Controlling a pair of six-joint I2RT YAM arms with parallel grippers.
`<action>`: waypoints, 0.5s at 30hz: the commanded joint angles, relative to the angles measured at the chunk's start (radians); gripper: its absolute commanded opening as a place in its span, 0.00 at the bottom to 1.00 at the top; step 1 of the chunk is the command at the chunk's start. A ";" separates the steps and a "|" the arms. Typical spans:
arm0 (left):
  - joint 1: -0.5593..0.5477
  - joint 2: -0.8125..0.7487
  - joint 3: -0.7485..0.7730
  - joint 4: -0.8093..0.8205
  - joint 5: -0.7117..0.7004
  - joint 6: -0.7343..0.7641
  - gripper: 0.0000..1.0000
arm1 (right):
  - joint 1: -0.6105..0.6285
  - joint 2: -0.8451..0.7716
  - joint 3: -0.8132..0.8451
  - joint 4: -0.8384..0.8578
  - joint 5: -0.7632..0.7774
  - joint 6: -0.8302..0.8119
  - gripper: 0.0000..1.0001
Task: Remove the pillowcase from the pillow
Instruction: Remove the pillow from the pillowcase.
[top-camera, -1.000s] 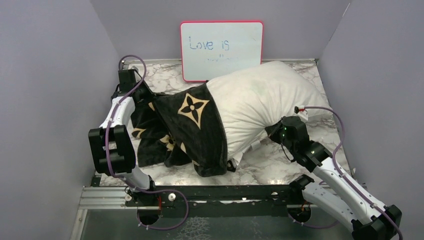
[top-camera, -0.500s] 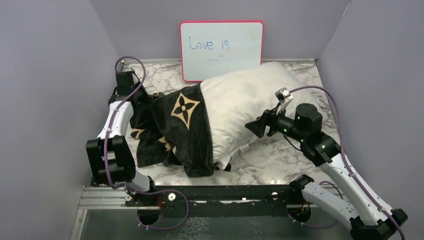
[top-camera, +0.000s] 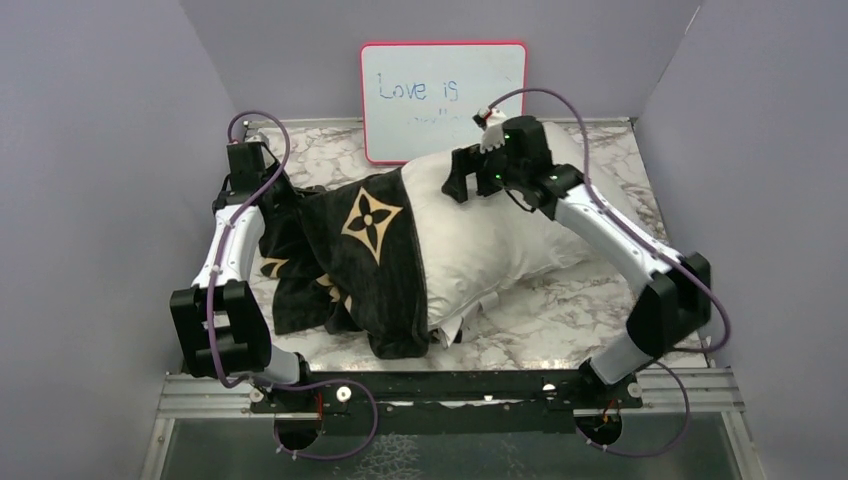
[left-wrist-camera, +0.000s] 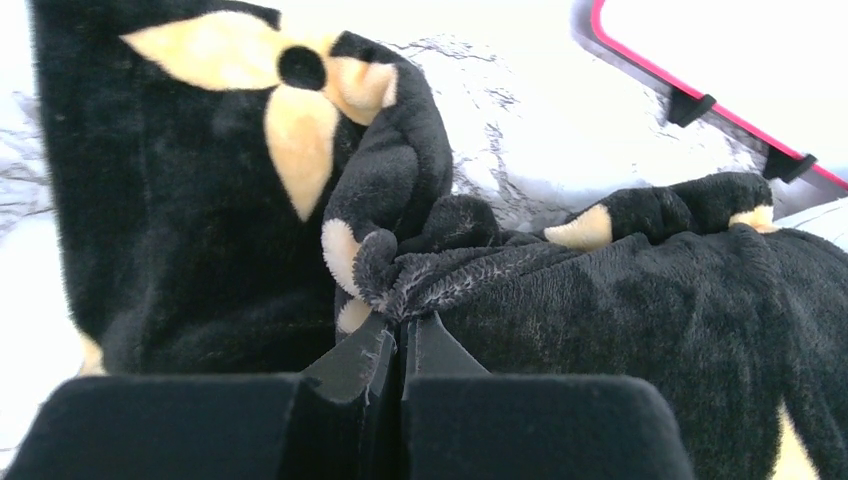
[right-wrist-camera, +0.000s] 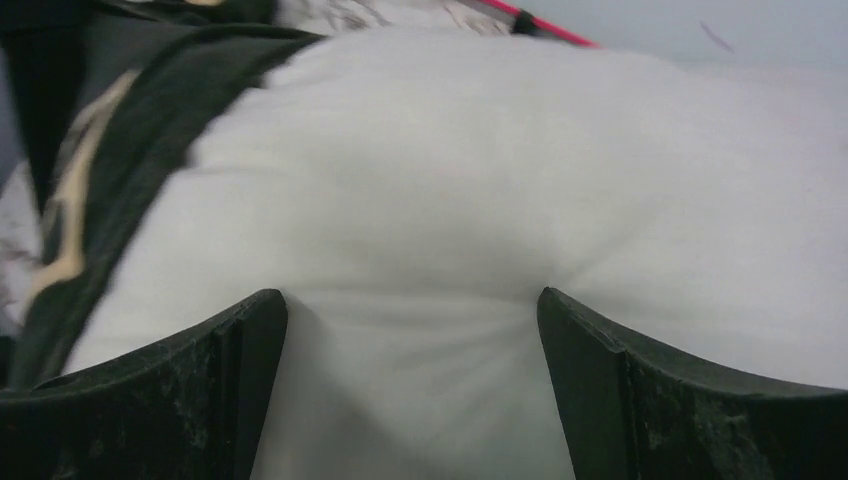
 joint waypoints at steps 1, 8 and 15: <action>0.021 -0.099 -0.009 -0.026 -0.191 0.010 0.00 | -0.012 0.200 0.030 -0.153 0.261 0.112 1.00; 0.167 -0.172 -0.028 -0.077 -0.272 0.023 0.00 | -0.092 0.300 -0.110 -0.129 0.435 0.293 1.00; 0.195 -0.175 -0.044 -0.081 -0.299 0.044 0.00 | -0.178 0.216 -0.175 -0.077 0.429 0.274 1.00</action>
